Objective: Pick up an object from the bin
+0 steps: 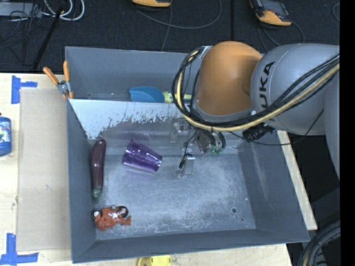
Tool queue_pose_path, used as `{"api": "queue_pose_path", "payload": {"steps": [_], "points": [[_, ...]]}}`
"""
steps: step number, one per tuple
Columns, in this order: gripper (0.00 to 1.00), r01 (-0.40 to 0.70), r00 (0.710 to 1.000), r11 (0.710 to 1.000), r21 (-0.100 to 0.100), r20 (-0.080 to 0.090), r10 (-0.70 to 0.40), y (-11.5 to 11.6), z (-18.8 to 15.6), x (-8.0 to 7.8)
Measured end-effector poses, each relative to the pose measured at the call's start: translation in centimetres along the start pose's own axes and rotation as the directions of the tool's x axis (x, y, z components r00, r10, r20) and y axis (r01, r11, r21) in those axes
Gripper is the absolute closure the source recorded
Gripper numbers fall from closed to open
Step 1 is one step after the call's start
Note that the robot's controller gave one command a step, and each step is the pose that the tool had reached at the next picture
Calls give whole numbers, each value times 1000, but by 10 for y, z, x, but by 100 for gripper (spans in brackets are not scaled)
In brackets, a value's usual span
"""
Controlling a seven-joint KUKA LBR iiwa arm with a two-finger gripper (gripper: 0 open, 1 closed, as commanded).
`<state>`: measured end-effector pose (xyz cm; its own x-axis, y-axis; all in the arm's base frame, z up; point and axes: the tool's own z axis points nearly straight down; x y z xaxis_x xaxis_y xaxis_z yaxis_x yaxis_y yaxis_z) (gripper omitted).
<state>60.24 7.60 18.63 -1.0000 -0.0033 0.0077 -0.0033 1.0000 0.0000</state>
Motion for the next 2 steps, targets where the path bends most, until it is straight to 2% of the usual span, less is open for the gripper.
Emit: {"api": "queue_pose_path", "payload": {"steps": [1, 2], "points": [[0, -1, 1000, 1000, 0, 8, 1, 0, -5, -1], [0, -66, 998, 998, -2, 14, 66, 30, 56, -17]]}}
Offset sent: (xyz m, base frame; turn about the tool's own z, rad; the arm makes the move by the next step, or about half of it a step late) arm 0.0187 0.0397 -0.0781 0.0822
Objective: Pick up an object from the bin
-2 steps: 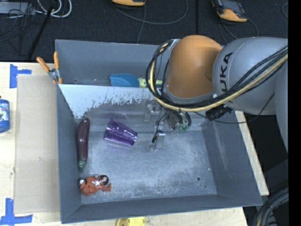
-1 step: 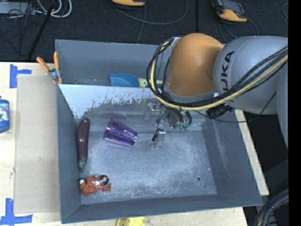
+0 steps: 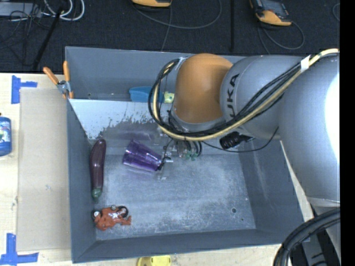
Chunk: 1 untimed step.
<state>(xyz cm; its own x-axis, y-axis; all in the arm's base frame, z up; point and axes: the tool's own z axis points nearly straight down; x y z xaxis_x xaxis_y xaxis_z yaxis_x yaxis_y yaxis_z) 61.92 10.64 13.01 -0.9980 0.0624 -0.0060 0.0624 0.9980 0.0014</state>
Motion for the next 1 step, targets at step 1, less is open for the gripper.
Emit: {"api": "queue_pose_path", "payload": {"steps": [1], "points": [[100, 112, 994, 994, 0, -7, -112, 0, 44, 3]]}}
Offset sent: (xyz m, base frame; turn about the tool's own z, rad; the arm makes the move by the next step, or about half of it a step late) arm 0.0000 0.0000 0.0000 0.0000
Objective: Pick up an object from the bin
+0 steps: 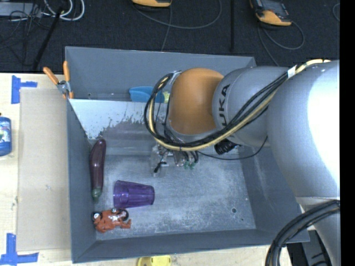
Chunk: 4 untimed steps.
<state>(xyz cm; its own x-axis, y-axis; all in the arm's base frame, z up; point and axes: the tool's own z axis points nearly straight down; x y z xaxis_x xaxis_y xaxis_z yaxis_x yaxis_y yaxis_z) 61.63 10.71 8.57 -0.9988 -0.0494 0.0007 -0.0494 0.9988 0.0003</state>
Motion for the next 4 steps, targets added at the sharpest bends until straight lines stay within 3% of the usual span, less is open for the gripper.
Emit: {"api": "queue_pose_path", "payload": {"steps": [1, 2, 4], "points": [[0, -1, 1000, 1000, 0, 0, 1, 0, 0, 0], [0, -2, 1000, 1000, 0, 0, 2, 0, 0, 0], [0, 182, 983, 983, -1, -2, -182, 61, 11, 41]]}}
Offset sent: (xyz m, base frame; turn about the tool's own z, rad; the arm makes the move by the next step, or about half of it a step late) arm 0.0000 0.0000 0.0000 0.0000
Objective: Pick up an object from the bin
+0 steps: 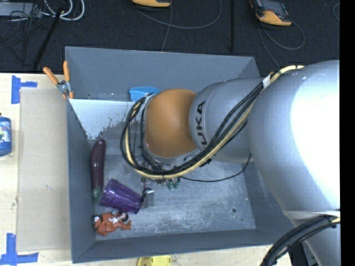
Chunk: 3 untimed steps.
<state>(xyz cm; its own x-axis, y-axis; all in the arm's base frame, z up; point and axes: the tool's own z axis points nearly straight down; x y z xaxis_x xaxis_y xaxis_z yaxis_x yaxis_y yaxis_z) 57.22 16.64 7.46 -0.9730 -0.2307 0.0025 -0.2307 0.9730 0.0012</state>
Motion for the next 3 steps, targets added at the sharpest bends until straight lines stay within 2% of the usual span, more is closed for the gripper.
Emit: {"api": "queue_pose_path", "payload": {"steps": [1, 2, 3], "points": [[0, 105, 994, 994, 2, 1, -105, 10, 2, 1], [0, 162, 987, 987, 2, 2, -162, 14, 3, 1], [0, 148, 989, 989, -1, 3, -148, -3, 4, 38]]}}
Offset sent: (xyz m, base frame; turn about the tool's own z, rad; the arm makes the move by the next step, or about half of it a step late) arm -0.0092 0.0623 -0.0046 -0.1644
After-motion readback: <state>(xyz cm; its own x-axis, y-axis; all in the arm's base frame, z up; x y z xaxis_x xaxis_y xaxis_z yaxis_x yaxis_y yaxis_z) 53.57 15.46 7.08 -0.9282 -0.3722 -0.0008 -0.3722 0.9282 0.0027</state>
